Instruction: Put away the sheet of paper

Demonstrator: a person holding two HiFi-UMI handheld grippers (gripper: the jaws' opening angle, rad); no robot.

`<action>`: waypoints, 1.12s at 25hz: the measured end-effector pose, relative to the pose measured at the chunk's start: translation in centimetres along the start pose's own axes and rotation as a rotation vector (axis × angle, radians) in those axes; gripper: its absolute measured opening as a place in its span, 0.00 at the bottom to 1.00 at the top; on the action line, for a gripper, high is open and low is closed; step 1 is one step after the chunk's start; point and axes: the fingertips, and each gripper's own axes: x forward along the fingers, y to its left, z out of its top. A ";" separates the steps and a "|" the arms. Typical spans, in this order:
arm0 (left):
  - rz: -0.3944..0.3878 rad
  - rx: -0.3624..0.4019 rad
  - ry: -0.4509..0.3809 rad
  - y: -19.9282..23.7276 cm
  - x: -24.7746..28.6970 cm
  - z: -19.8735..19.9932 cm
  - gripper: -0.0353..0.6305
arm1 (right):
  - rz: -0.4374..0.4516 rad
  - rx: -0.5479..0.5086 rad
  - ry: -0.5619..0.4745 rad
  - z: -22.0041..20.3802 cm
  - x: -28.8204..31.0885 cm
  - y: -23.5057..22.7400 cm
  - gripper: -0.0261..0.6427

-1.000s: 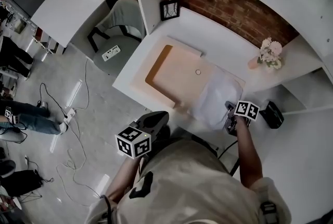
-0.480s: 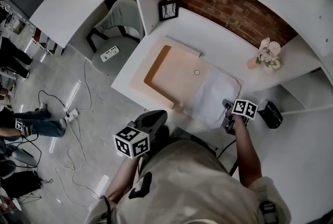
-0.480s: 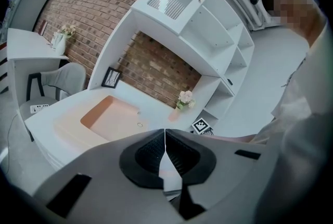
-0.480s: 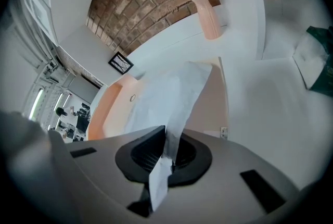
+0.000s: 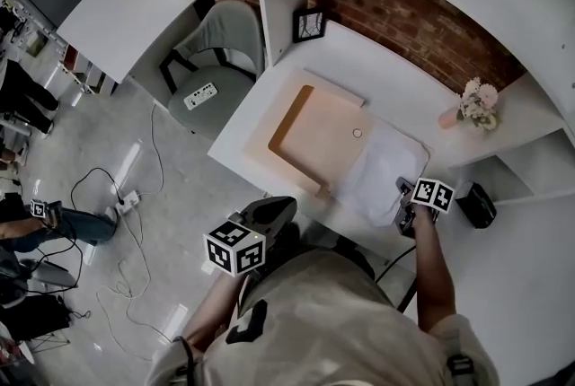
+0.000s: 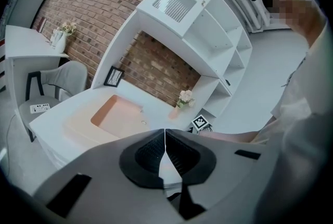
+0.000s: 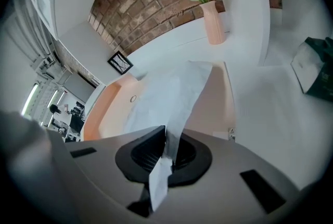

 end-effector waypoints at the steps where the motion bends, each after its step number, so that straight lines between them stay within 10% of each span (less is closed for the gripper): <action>1: -0.004 0.002 0.006 0.2 -0.2 -0.1 0.08 | -0.009 -0.003 -0.005 0.1 0.0 0.0 0.08; 28: 0.061 0.055 0.014 -5.2 3.3 1.3 0.08 | 0.165 -0.035 0.034 -0.1 1.0 1.7 0.08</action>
